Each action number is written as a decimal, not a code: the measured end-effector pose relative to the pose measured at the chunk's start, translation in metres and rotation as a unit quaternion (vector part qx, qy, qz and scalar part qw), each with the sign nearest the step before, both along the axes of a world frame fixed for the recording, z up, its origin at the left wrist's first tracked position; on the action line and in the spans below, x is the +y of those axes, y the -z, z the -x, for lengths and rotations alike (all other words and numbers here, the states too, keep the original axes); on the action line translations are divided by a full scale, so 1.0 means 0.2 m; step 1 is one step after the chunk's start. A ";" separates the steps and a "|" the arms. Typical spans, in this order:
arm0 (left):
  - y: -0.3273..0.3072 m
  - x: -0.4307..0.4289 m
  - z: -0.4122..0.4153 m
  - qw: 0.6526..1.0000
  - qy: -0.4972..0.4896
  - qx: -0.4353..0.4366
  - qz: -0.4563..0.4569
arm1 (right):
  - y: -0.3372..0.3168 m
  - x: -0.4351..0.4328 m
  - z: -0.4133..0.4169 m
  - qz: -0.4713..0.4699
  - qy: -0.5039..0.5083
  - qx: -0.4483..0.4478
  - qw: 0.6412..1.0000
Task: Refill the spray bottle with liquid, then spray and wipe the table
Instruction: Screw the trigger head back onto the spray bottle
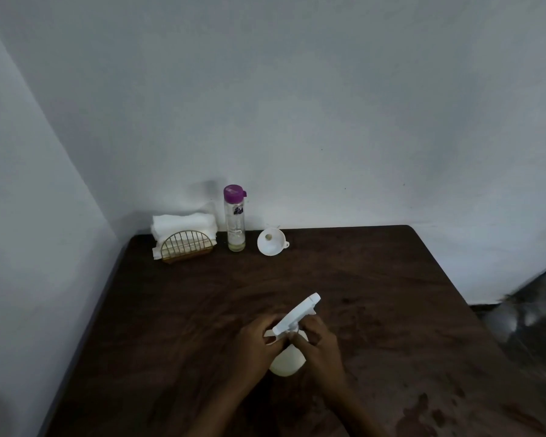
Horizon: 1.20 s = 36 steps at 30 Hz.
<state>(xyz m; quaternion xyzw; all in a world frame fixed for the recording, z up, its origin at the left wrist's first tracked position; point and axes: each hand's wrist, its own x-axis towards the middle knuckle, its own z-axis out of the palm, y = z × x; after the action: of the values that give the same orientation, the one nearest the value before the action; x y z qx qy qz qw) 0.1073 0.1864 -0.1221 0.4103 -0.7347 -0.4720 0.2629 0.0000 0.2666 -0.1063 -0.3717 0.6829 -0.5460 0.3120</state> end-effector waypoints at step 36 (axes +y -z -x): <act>-0.14 0.04 -0.03 0.985 0.076 -0.072 0.134 | 0.11 -0.05 -0.09 0.011 0.142 0.036 0.989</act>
<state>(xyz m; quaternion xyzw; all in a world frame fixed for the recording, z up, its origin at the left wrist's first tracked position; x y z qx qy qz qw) 0.1132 0.1942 -0.0944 0.3472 -0.8372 -0.3575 0.2253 0.0172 0.2557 -0.1277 -0.2944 0.7333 -0.5785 0.2023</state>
